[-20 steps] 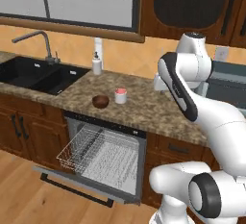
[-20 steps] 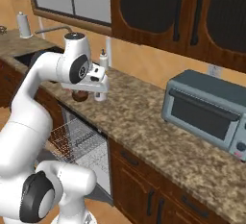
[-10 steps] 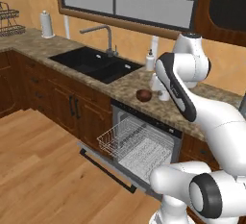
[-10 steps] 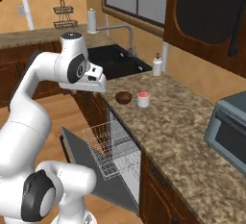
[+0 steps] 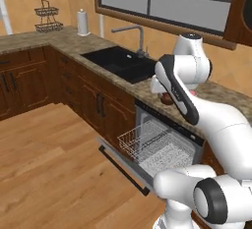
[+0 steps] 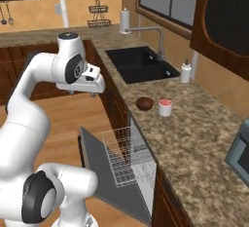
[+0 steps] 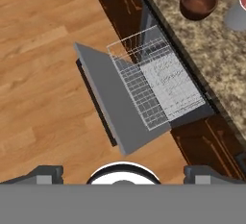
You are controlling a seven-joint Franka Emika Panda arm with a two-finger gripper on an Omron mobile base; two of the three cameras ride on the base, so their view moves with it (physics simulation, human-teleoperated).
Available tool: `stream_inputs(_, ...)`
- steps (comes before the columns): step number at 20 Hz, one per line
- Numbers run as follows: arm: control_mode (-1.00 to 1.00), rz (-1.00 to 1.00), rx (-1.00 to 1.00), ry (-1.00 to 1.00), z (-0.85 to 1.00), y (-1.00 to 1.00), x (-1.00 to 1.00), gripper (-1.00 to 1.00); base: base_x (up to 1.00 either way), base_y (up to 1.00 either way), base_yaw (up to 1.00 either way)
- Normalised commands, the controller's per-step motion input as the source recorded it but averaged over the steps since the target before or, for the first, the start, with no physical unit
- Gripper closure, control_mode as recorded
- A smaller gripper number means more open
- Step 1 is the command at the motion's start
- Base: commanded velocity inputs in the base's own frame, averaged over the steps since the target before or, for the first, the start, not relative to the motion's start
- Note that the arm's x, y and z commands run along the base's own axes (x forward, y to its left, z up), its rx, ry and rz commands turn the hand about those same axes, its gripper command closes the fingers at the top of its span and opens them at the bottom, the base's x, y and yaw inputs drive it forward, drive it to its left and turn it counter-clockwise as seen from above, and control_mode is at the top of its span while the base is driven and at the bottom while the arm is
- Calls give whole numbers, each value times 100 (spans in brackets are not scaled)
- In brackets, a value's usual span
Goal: Pick up the cup and bowl from the counter, place them in the dishwasher, and close the dishwasher door.
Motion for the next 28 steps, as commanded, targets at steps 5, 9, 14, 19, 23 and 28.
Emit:
stream_inputs(5,100,0,0,0,0,0,0,-100,26,-39,15)
stream_inputs(9,100,0,0,0,0,0,0,-100,30,-42,15)
stream_inputs(14,100,0,0,0,0,0,0,-100,29,-46,15)
stream_inputs(19,-100,6,3,0,-3,-21,9,-100,17,-32,9)
stream_inputs(23,-100,14,8,1,-8,-49,33,-100,0,0,0)
stream_inputs(28,-100,11,7,5,-18,-37,54,-100,0,0,0)
